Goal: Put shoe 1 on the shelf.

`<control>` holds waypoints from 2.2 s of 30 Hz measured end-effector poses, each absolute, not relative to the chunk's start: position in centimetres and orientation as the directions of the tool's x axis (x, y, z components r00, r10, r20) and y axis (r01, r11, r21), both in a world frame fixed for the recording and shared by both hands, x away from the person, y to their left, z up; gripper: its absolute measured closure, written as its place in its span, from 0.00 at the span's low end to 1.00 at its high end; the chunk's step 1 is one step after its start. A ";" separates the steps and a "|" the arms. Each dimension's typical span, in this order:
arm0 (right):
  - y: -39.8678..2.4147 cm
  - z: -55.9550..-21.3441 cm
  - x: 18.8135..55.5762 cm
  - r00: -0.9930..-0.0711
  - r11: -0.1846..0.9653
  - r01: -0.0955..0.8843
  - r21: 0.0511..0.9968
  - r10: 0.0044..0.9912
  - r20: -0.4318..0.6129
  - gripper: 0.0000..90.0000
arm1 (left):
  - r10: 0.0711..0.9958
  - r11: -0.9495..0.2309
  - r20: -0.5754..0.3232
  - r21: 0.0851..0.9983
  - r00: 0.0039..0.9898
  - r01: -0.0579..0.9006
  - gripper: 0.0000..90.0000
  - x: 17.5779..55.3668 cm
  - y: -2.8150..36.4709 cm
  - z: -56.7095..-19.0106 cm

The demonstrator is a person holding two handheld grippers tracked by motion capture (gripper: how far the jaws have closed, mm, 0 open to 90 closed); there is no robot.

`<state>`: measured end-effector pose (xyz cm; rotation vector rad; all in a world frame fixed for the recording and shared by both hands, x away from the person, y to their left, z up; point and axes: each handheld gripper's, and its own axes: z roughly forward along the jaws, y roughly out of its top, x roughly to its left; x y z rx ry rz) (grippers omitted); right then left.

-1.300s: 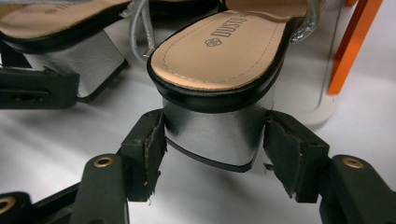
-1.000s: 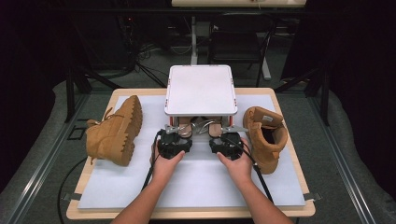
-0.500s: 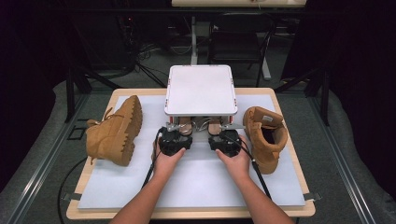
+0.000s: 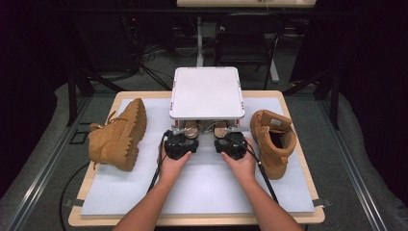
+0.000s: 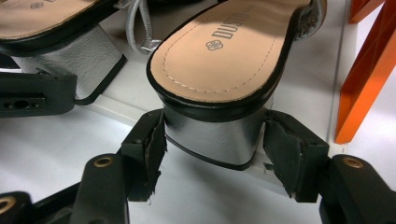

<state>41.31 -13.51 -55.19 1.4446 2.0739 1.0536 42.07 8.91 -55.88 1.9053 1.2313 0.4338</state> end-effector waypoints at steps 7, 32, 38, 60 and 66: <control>-13.5 -55.2 41.3 -0.380 0.172 0.619 0.766 0.920 0.100 0.44 | 0.877 -0.189 -0.137 0.784 0.461 0.592 0.40 42.2 8.9 -56.0; -13.5 -54.7 40.3 -0.363 0.178 0.622 0.762 0.928 0.079 0.50 | 0.888 -0.170 -0.147 0.777 0.436 0.607 0.41 41.6 8.9 -55.7; -13.4 -54.5 38.9 -0.380 0.246 0.596 0.764 0.925 -0.001 0.56 | 0.881 -0.163 -0.158 0.783 0.446 0.600 0.41 40.3 9.6 -55.0; -15.8 -52.1 32.8 -0.470 0.284 0.538 0.794 0.882 0.003 0.61 | 0.827 -0.168 -0.199 0.804 0.525 0.570 0.50 34.8 13.4 -52.8; -16.9 -52.1 30.6 -0.472 0.299 0.507 0.808 0.881 -0.030 0.58 | 0.835 -0.179 -0.170 0.815 0.523 0.551 0.45 33.4 14.5 -52.5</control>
